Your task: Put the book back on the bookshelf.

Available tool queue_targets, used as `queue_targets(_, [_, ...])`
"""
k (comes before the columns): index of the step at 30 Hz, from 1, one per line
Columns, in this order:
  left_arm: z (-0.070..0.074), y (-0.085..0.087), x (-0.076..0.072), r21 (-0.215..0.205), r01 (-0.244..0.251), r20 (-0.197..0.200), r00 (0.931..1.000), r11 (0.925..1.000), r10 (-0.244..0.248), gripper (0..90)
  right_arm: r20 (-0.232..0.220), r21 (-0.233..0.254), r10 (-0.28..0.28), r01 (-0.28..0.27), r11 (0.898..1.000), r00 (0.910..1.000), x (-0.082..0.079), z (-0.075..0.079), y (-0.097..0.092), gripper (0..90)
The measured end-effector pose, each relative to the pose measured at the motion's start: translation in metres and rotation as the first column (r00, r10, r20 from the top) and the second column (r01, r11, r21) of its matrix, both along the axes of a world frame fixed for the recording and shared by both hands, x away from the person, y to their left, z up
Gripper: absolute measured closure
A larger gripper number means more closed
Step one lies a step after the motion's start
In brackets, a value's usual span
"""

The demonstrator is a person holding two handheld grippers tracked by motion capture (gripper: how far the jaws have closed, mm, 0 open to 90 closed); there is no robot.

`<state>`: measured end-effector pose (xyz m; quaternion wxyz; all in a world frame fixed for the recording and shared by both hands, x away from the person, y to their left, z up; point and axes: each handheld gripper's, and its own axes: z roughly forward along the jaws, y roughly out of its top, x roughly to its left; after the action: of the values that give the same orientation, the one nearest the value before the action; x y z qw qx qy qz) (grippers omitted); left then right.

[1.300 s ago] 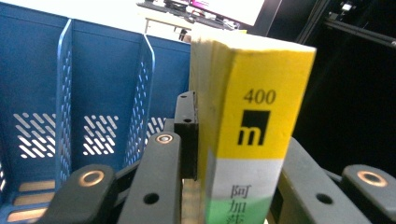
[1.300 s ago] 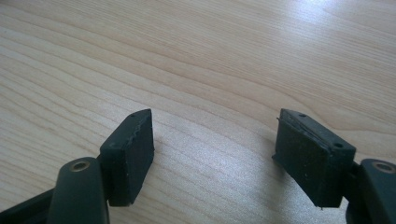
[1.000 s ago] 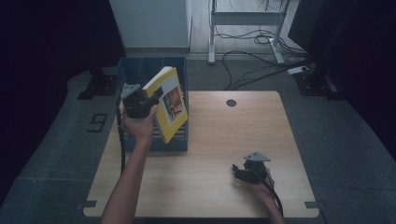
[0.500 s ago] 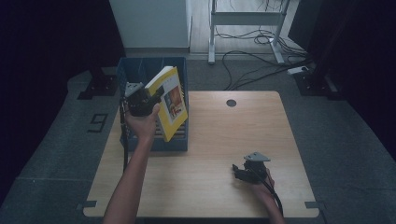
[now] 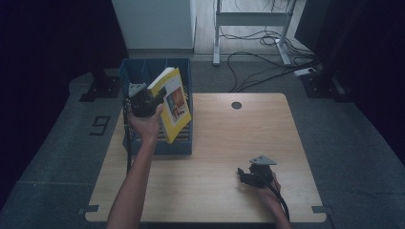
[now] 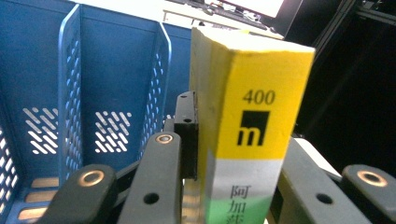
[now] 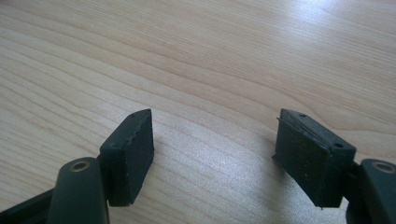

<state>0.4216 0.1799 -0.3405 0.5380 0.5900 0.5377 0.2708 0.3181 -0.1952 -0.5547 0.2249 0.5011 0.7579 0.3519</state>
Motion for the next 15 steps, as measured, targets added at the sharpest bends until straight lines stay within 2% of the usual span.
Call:
queue_targets(8, [-0.0014,-0.0015,0.0047,-0.001,-0.012,0.009,0.9999,0.9999,0.012,75.6,-0.001,0.002,0.0,0.0,1.0,1.0,0.0001,0.0,-0.0002,27.3])
queue_targets(15, [0.0016,0.0039,0.0013,0.004,-0.021,0.012,0.9997,0.9998,0.021,75.6,-0.001,0.001,-0.001,0.001,1.0,1.0,0.0,0.0,-0.0001,27.3])
